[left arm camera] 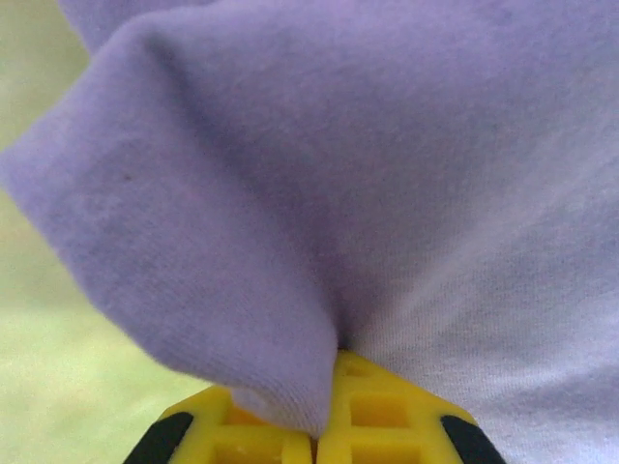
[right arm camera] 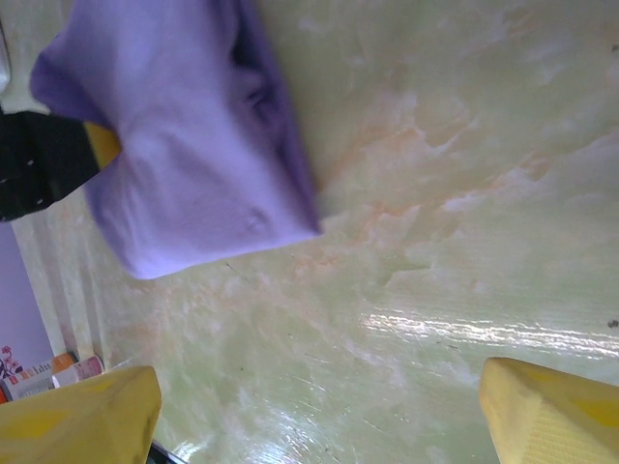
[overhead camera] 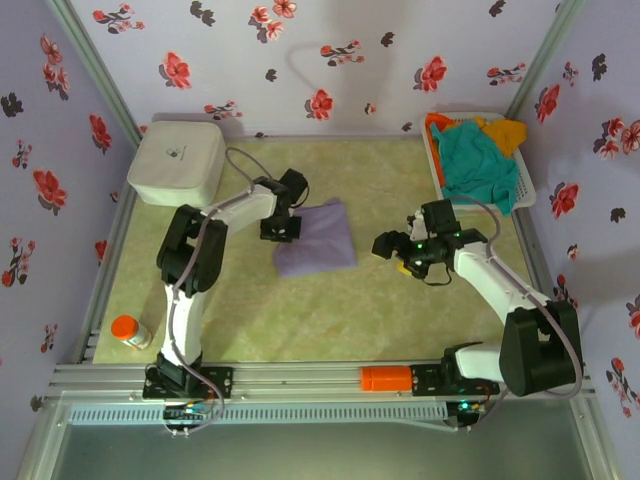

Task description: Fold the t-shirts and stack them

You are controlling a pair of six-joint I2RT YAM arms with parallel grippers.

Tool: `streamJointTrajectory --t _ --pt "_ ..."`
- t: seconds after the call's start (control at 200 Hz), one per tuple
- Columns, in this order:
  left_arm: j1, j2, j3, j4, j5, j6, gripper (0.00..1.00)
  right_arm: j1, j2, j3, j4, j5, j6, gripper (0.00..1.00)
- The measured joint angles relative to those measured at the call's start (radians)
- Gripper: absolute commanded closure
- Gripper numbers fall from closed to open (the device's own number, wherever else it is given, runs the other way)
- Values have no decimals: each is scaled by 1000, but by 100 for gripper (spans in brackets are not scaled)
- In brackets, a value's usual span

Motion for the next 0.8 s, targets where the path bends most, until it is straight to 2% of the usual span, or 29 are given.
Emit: streamJointTrajectory --t 0.375,0.58,0.795 --pt "157 -172 -82 -221 -254 145 100 0 -31 -44 18 -8 1 14" --pt "230 -206 -127 -229 -376 229 100 0 -50 -53 19 -11 0 14" --pt "324 -207 -207 -196 -436 297 100 0 -68 -80 19 -11 0 14"
